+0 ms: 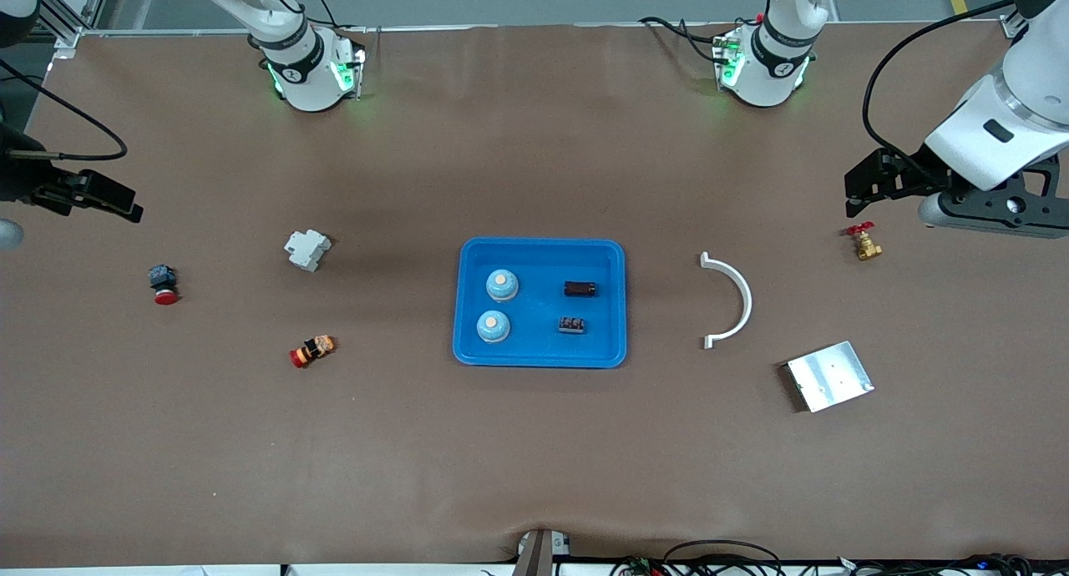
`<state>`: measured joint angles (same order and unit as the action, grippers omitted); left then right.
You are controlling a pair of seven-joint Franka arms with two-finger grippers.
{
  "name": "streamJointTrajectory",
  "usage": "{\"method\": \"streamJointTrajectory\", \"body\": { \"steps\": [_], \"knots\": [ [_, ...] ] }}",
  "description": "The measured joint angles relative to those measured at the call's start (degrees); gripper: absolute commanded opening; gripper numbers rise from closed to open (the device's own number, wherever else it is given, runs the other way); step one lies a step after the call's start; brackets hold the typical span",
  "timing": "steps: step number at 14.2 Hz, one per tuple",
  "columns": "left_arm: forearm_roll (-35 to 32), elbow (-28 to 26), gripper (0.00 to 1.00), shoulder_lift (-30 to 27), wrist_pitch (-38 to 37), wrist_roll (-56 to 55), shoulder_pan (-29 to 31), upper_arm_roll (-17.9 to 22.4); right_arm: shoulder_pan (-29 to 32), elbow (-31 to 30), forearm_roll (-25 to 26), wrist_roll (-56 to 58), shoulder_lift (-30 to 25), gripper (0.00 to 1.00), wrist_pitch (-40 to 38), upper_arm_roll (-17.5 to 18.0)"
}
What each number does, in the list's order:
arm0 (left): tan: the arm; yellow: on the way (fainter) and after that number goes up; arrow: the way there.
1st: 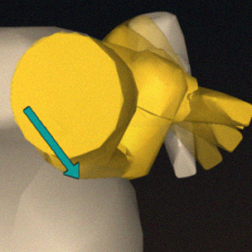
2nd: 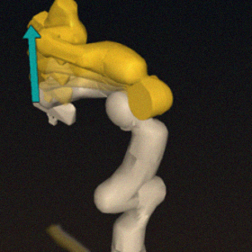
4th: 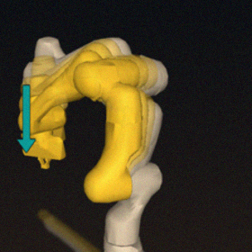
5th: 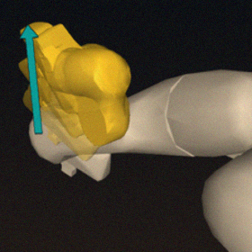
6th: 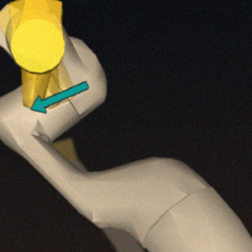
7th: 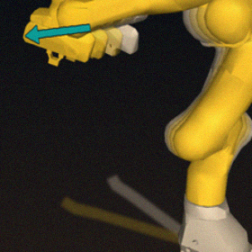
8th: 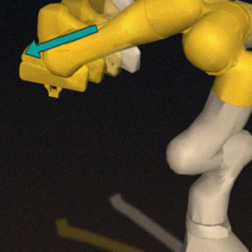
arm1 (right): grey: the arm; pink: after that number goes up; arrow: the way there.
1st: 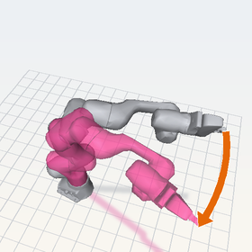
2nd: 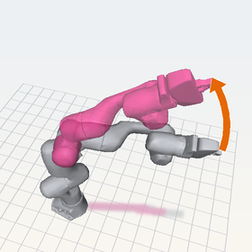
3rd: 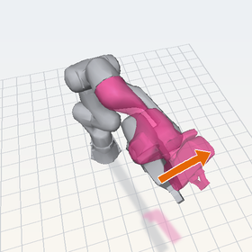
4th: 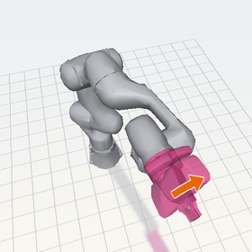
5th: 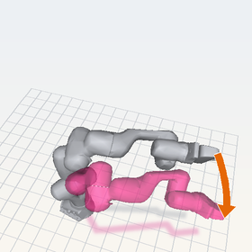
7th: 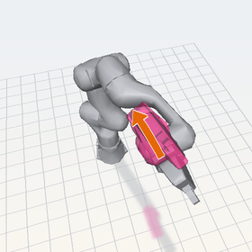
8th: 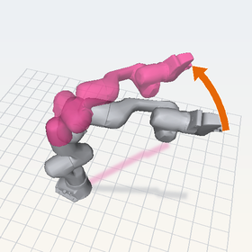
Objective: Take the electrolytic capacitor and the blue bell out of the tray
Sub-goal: 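Move the right gripper toward the domes while the left gripper approaches the capacitors, then grasp a blue dome with the right gripper while the left gripper grasps a capacitor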
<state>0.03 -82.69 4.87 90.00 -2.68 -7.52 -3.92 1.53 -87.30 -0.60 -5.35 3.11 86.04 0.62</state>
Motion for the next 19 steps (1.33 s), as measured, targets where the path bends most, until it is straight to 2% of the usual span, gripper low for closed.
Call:
{"method": "streamJointTrajectory", "body": {
  "steps": [4,8,10,14,19],
  "knots": [
    [0.00,-1.46,1.00,0.06,-0.49,0.00,-0.01,-0.90,-3.92,-0.55,-3.17,-0.12,0.21,1.00,0.69,0.54],
    [0.00,-1.92,1.00,0.08,-1.59,-1.77,0.00,-1.27,-6.37,-1.29,-5.08,-6.48,3.91,1.00,5.06,5.04],
    [0.00,-2.20,1.00,0.11,-1.84,-5.39,0.01,-1.62,-8.44,-1.54,-5.17,-10.81,7.15,1.00,7.95,6.08],
    [0.26,-3.88,1.00,0.22,-2.19,-17.65,-0.02,-3.31,-16.60,-1.72,-5.37,-23.63,13.55,1.00,11.87,6.47],
    [1.39,-7.53,1.00,1.55,-2.28,-42.47,-0.10,-7.15,-28.46,-1.80,-5.24,-38.22,21.78,1.00,22.43,6.54]
  ]
}}
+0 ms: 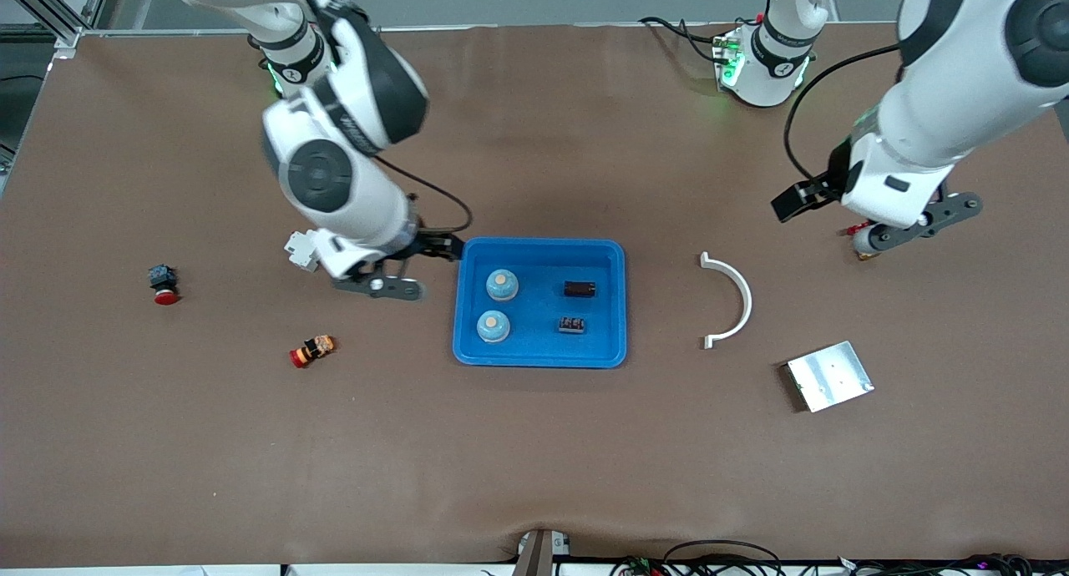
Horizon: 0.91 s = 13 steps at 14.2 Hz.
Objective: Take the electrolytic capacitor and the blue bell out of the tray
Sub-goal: 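Grasp a blue dome with the right gripper while the left gripper grasps a capacitor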
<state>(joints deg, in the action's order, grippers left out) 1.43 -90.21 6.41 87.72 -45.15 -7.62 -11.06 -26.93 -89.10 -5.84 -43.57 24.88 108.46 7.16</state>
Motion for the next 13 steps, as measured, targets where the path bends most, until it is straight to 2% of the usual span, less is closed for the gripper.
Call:
{"method": "streamJointTrajectory", "body": {
  "steps": [2,7,10,13],
  "knots": [
    [1.27,-0.81,1.00,1.44,1.52,-9.01,-0.12,-1.35,-2.98,0.21,0.56,-4.77,4.33,1.00,4.29,-0.04],
    [3.19,-6.49,1.00,3.44,13.14,-24.95,-0.75,-2.16,-6.69,0.95,4.48,-7.75,11.26,1.00,10.39,-0.05],
    [3.19,-8.31,1.00,5.97,16.65,-34.96,-4.03,-2.29,-8.93,1.01,7.75,-7.84,14.11,1.00,14.73,-0.08],
    [3.15,-9.32,1.00,9.37,20.73,-45.17,-8.39,-2.37,-9.29,1.07,9.75,-7.84,15.39,1.00,15.43,-0.12]
  ]
}}
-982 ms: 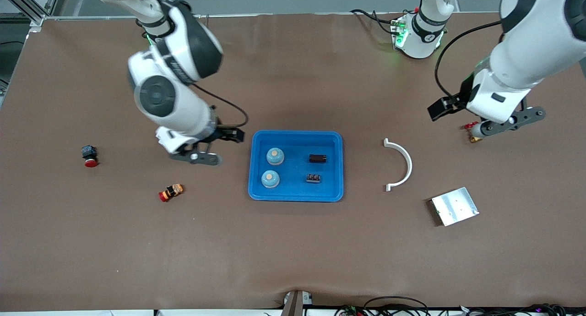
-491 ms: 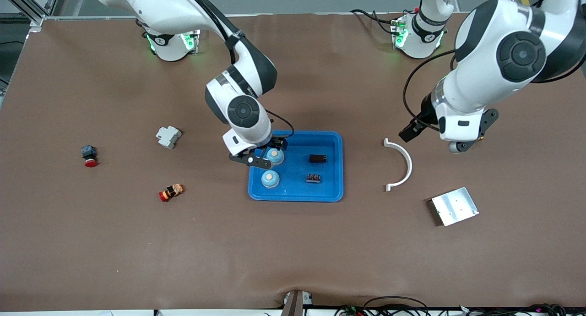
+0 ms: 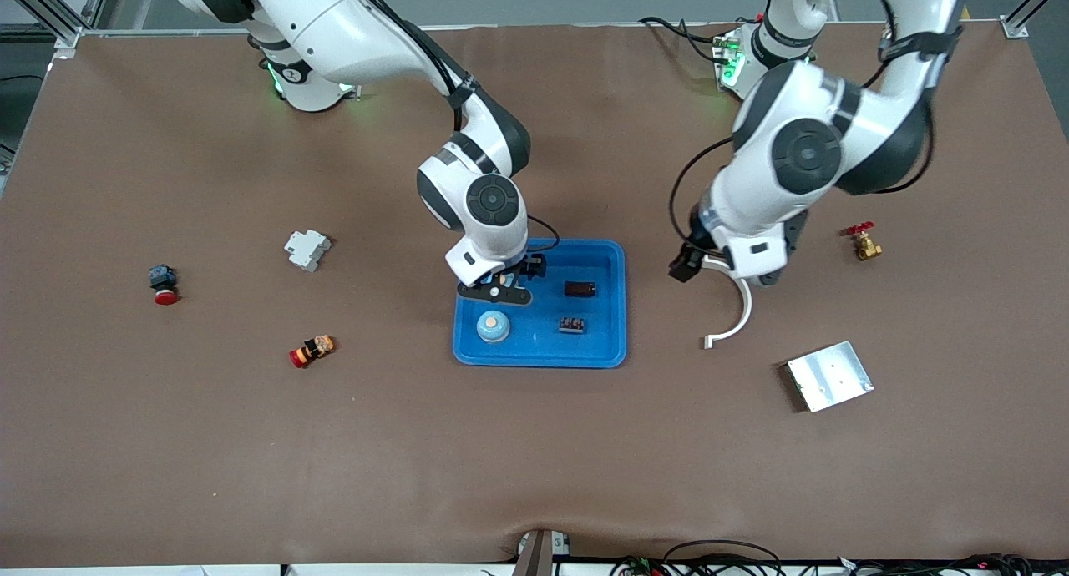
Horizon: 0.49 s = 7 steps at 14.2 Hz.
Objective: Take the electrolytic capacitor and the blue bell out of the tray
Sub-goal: 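Grasp a blue dome with the right gripper while the left gripper grasps a capacitor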
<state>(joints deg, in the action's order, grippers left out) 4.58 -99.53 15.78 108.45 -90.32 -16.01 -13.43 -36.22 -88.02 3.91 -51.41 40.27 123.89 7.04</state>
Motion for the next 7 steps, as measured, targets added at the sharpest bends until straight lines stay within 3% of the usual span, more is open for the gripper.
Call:
{"method": "streamJointTrajectory", "body": {
  "steps": [7],
  "knots": [
    [-4.62,-0.66,1.00,10.23,7.98,-18.82,-7.45,0.00,-0.01,-0.20,0.46,0.00,3.12,1.00,5.01,-0.32]
  ]
}}
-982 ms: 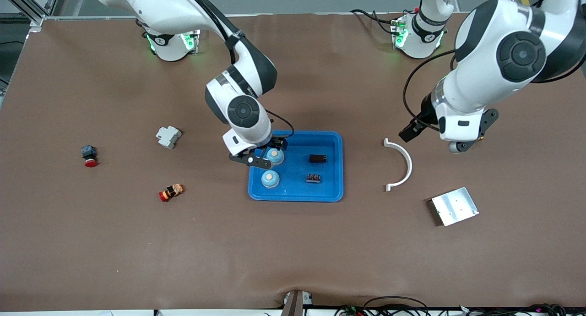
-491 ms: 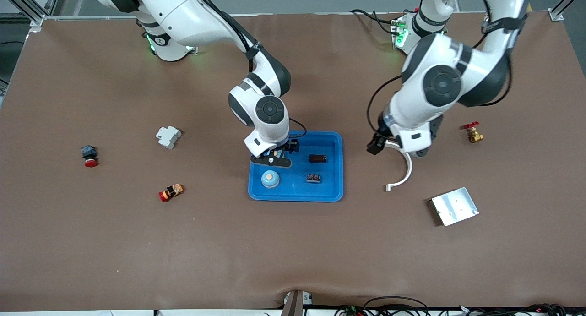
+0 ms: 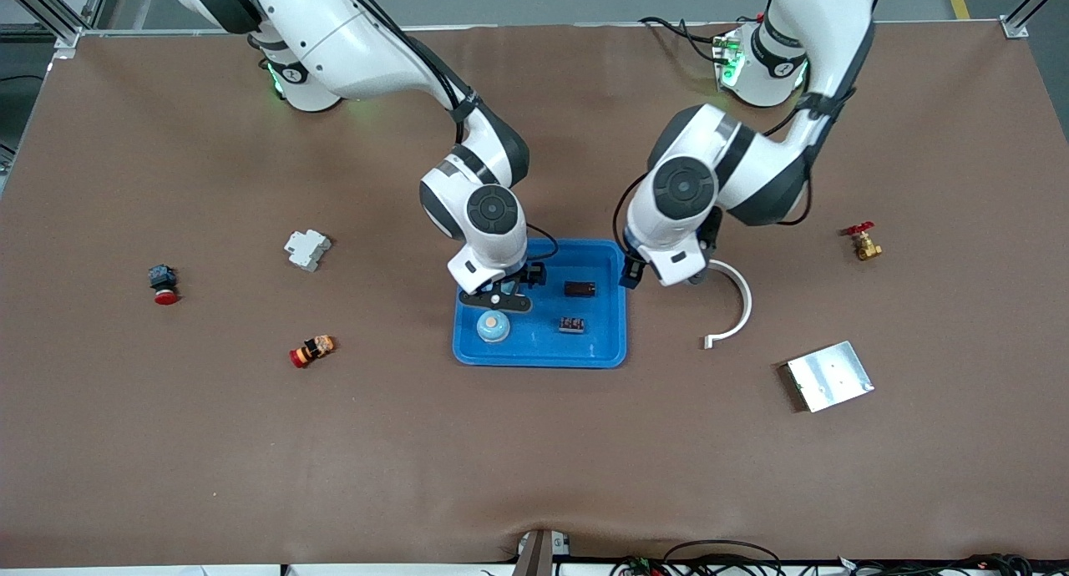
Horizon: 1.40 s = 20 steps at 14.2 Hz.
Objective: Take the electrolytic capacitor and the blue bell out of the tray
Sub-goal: 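Grasp a blue dome with the right gripper while the left gripper grasps a capacitor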
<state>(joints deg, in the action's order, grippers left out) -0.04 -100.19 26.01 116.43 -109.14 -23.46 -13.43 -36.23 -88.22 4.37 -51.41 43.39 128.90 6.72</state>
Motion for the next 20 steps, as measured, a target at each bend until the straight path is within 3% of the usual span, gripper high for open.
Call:
{"method": "streamJointTrajectory", "body": {
  "steps": [6,9,14,20],
  "knots": [
    [-0.54,-0.01,1.00,6.66,7.42,-4.76,-2.11,0.01,-0.14,-0.15,0.05,0.00,0.88,1.00,0.18,0.03],
    [-0.74,0.04,1.00,8.31,9.60,-6.50,-3.19,0.01,-0.15,-0.53,0.06,0.00,0.88,0.80,0.17,0.02],
    [-0.75,2.49,1.00,10.71,11.46,-8.15,-3.94,0.09,-0.15,-1.16,0.10,-0.01,0.69,0.28,0.23,-0.09],
    [-0.82,7.41,1.00,14.45,11.48,-8.18,-3.98,0.44,-0.10,-0.53,0.10,-0.16,-0.87,0.12,-0.64,-0.59]
  ]
}}
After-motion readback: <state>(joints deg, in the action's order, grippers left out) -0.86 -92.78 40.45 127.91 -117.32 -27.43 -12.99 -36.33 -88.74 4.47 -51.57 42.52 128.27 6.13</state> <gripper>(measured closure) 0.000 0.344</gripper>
